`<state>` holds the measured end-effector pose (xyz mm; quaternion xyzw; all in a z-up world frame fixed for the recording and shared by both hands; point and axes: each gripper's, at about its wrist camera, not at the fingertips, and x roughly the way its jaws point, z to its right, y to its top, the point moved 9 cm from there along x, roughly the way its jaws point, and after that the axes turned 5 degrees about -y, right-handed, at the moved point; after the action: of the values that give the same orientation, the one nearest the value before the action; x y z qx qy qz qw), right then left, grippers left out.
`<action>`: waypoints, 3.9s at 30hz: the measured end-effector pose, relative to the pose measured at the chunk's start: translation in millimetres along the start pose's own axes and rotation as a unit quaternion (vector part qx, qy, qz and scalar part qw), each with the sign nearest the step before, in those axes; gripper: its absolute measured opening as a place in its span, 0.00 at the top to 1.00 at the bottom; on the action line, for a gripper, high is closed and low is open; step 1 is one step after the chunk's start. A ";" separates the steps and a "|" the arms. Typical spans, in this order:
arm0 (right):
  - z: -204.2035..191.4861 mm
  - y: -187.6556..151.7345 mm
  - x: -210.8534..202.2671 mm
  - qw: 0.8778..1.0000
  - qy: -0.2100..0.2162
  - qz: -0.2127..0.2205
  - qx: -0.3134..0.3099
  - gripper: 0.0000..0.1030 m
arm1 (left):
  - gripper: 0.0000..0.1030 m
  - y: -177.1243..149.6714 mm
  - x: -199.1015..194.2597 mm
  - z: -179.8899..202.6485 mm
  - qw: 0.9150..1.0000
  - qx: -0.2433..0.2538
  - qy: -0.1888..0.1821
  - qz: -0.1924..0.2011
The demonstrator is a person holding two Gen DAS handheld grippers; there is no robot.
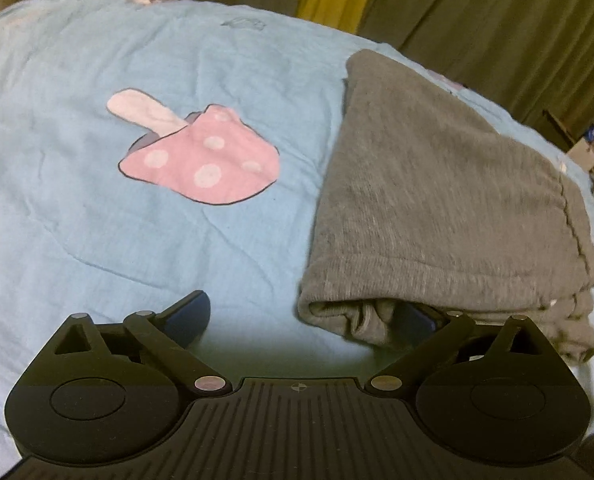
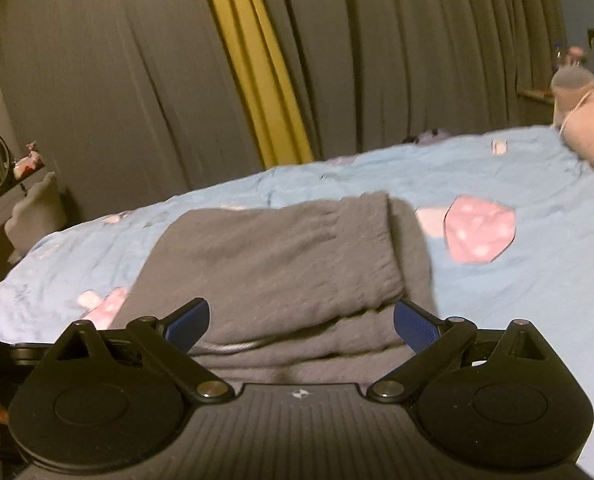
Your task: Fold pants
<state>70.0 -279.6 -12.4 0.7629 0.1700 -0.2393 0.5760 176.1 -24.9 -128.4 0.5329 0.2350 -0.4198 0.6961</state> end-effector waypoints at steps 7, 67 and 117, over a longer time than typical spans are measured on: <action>-8.2 -39.1 -13.1 0.995 -0.053 -0.059 -0.052 0.04 | 0.01 -24.0 -15.0 13.4 0.996 0.048 0.055 -0.043; -19.4 -65.9 -17.8 0.984 -0.120 -0.090 -0.099 0.04 | 0.01 -58.2 -50.4 73.0 0.990 0.133 0.042 0.027; -18.8 -69.5 -18.1 0.983 -0.122 -0.094 -0.100 0.04 | 0.01 -60.4 -50.6 74.0 0.990 0.131 0.040 0.025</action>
<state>20.9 -241.9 -53.5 0.6469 0.1927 -0.3658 0.6408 89.6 -82.3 -98.2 0.6419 0.1925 -0.4079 0.6201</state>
